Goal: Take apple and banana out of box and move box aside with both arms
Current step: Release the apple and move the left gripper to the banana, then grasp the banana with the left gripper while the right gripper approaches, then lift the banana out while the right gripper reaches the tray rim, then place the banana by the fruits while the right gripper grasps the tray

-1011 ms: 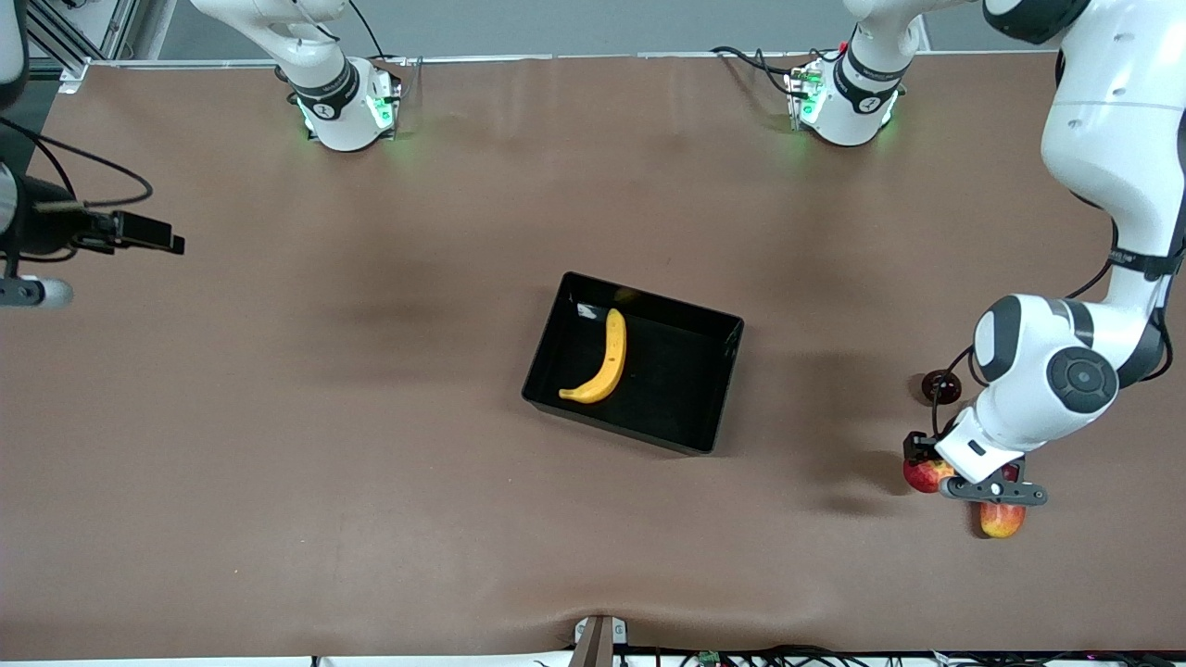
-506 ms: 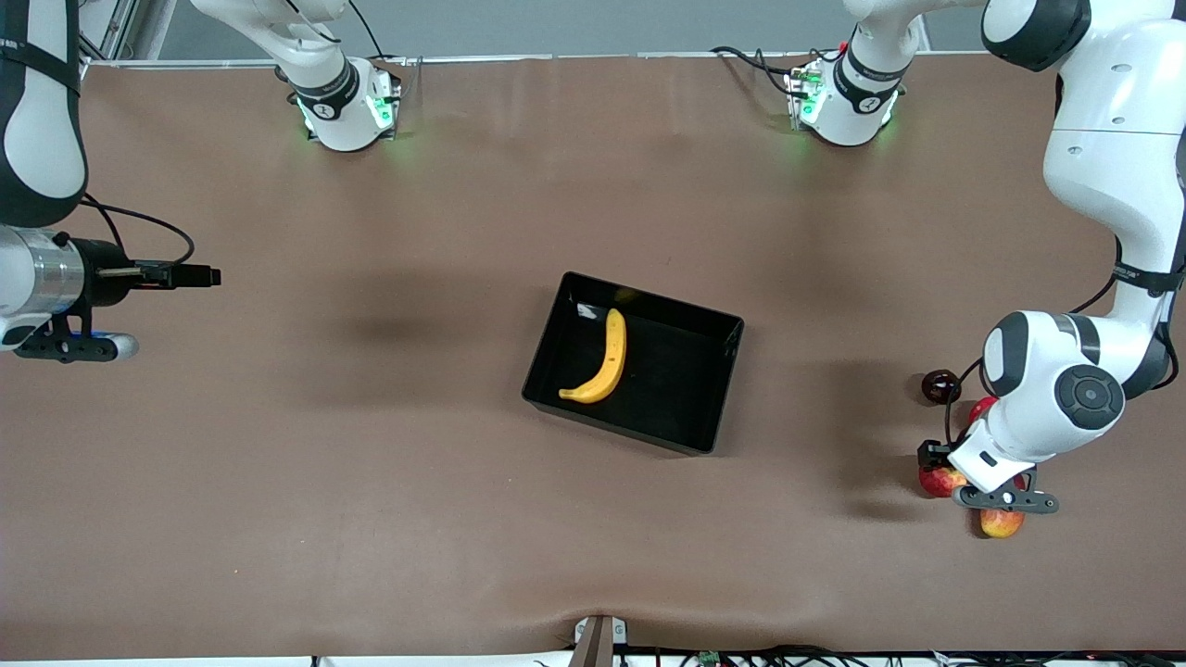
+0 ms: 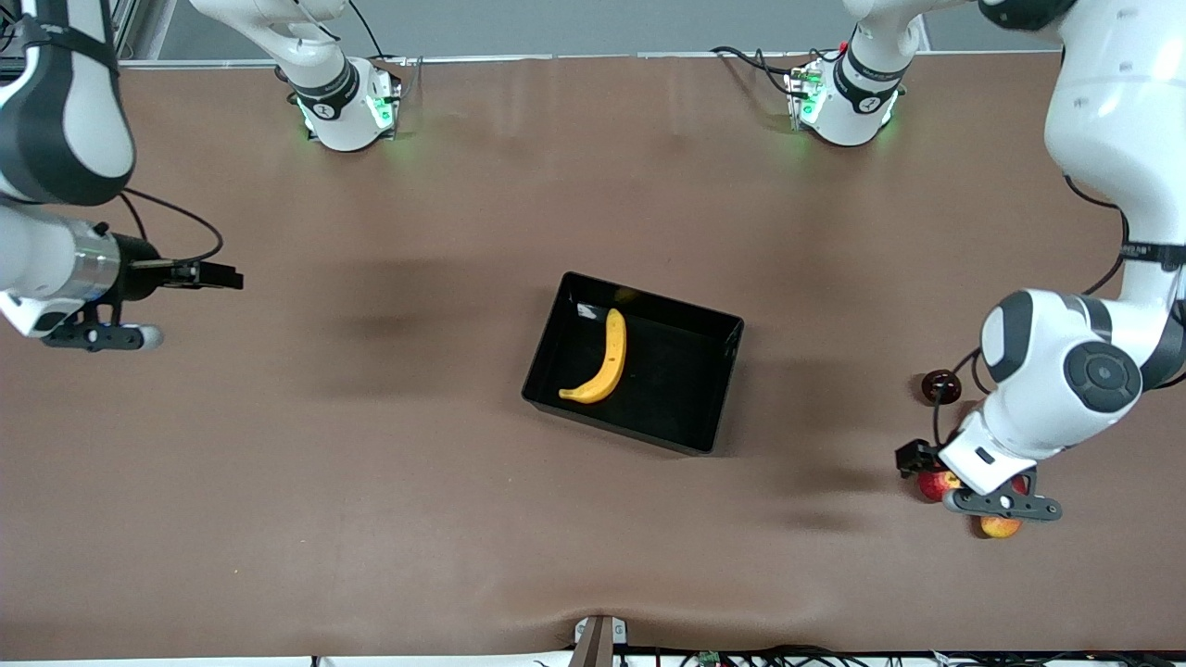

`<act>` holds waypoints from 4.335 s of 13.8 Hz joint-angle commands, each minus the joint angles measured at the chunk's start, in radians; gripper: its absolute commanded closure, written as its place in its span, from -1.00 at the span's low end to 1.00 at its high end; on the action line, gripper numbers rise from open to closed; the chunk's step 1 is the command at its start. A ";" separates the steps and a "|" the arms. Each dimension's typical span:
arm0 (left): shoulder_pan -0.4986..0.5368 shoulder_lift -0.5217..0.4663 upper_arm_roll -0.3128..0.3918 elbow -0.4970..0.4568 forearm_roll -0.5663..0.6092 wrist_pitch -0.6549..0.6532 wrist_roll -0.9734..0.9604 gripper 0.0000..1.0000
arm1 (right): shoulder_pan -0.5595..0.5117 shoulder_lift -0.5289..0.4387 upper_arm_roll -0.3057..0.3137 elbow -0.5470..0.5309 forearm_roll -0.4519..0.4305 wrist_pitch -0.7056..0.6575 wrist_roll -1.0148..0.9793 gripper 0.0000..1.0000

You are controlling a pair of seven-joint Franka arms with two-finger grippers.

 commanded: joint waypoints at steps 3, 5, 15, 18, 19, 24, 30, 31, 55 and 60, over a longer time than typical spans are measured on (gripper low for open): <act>-0.147 -0.045 -0.125 -0.027 0.005 -0.081 -0.345 -1.00 | 0.036 -0.051 0.002 -0.058 0.012 0.043 0.066 -1.00; -0.273 -0.033 -0.122 -0.022 0.003 -0.081 -0.437 -1.00 | 0.039 -0.045 0.003 -0.054 0.012 0.051 0.067 -1.00; -0.700 0.180 0.094 0.079 0.003 0.036 -0.528 -1.00 | 0.121 -0.016 0.002 -0.043 0.099 0.083 0.131 -1.00; -0.732 0.232 0.102 0.078 0.008 0.115 -0.580 -1.00 | 0.172 0.007 0.002 -0.045 0.101 0.097 0.219 -1.00; -0.741 0.240 0.104 0.078 0.009 0.118 -0.582 -1.00 | 0.204 0.011 0.002 -0.046 0.101 0.109 0.264 -1.00; -0.758 0.264 0.121 0.075 0.009 0.120 -0.580 -0.48 | 0.275 0.047 0.002 -0.046 0.101 0.137 0.391 -1.00; -0.758 0.246 0.122 0.079 0.011 0.118 -0.568 1.00 | 0.350 0.074 0.002 -0.049 0.122 0.204 0.515 -1.00; -0.755 0.242 0.122 0.079 0.011 0.118 -0.556 1.00 | 0.356 0.084 0.002 -0.049 0.122 0.211 0.515 -1.00; -0.363 -0.010 0.165 0.027 0.075 -0.198 -0.131 1.00 | 0.658 0.445 0.002 0.128 0.124 0.637 0.826 -0.58; -0.188 0.010 0.160 -0.155 0.161 0.041 -0.137 1.00 | 0.678 0.505 -0.002 0.152 0.058 0.671 0.817 0.37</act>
